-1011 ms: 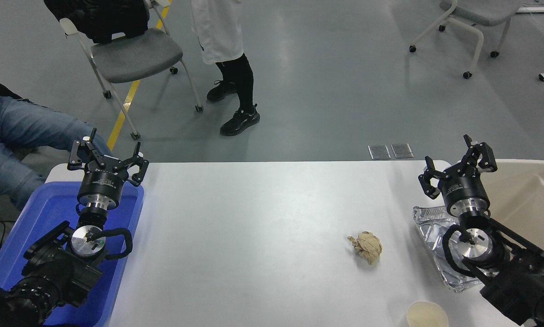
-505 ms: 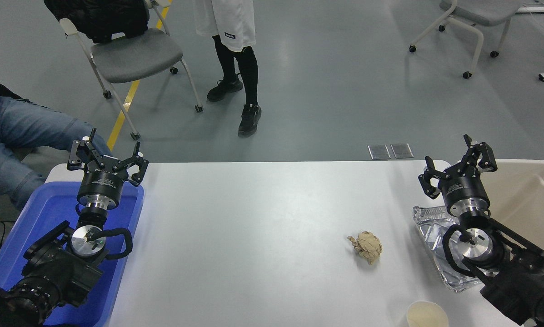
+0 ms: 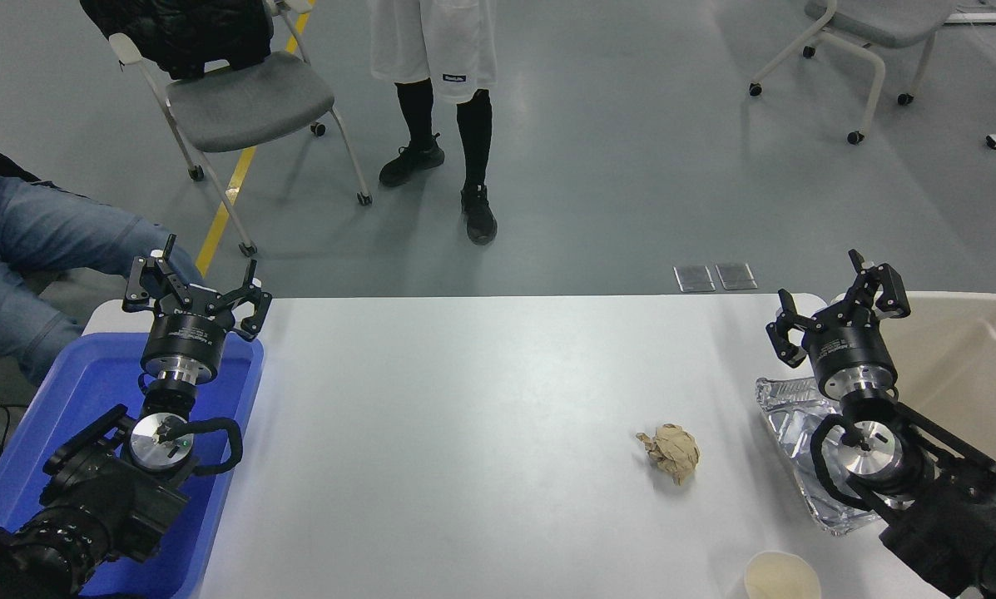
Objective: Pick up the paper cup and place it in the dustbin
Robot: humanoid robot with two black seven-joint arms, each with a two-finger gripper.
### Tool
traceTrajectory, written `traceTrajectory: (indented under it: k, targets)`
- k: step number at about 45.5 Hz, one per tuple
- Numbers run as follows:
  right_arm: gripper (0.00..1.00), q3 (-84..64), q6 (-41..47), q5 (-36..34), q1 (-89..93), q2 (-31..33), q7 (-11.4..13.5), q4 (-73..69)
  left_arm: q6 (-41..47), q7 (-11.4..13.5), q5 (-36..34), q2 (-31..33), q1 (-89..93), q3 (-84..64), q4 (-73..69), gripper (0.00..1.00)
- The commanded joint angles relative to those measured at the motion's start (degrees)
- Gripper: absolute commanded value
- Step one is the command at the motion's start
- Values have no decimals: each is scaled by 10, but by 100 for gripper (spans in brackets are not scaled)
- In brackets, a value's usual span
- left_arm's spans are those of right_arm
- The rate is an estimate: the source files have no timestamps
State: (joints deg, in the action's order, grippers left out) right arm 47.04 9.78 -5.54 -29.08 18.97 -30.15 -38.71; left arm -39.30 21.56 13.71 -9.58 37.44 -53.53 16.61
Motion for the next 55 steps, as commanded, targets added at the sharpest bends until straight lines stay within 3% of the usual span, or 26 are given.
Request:
traceTrajectory:
  k: [1, 21, 31, 41, 55]
  targets:
    - [100, 0, 2, 0, -1, 15, 0, -4, 1, 1, 0, 0, 0, 0, 0, 99]
    - [100, -32, 2, 1, -14, 34, 0, -10, 0, 1, 0, 0, 0, 0, 0, 99]
    - [100, -221, 9, 1, -76, 137, 0, -21, 0, 1, 0, 0, 0, 0, 0, 99]
    - [100, -344, 8, -1, -102, 164, 0, -22, -1, 1, 0, 0, 0, 0, 0, 99]
    - [100, -644, 11, 2, -236, 263, 0, -86, 0, 1, 0, 0, 0, 0, 0, 99]
